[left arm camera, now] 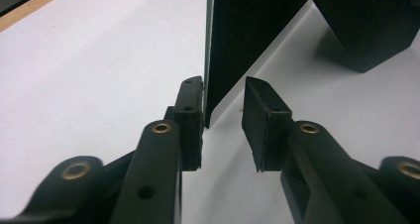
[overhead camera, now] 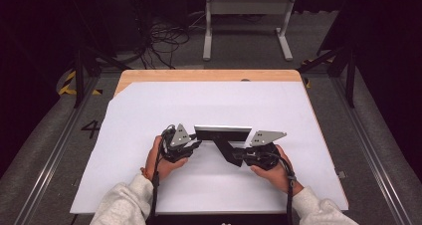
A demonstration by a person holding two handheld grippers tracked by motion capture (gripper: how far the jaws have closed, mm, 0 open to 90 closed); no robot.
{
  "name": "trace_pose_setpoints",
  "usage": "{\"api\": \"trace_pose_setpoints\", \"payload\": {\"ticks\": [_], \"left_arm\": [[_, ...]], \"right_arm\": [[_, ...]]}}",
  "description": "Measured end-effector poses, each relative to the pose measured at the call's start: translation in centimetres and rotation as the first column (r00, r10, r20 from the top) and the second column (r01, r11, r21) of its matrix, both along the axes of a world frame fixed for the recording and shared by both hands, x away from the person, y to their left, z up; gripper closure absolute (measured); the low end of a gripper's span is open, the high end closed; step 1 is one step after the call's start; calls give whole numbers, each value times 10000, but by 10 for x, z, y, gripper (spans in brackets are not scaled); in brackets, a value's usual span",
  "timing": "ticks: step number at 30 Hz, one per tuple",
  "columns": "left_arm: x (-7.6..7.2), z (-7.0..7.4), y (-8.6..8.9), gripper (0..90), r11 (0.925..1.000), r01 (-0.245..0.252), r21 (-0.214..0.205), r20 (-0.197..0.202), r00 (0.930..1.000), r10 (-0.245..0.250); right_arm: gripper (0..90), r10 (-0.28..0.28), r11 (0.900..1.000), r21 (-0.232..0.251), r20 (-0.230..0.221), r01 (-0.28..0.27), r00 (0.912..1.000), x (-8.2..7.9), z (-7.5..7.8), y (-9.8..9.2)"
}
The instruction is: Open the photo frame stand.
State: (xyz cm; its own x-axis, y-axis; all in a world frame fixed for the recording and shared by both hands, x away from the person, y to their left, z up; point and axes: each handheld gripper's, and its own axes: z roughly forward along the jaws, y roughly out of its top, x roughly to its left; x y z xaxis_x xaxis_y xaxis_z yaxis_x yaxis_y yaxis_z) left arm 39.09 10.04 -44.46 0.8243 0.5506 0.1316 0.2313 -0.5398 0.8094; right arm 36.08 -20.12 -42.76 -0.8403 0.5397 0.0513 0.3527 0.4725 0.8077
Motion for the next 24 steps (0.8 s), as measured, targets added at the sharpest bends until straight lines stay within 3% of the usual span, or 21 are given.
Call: {"api": "trace_pose_setpoints", "payload": {"ticks": [18, 24], "left_arm": [[-9, 6, 13, 740, 9997, 240, 96, -316, 9992, -237], [-14, 7, 19, 824, 9991, 395, 152, -411, 9984, -389]], "right_arm": [[808, 105, 9999, -120, 385, -101, 9992, -4, 9, -9], [798, 167, 9989, -454, 724, -134, 9972, -8, 10, -9]]}}
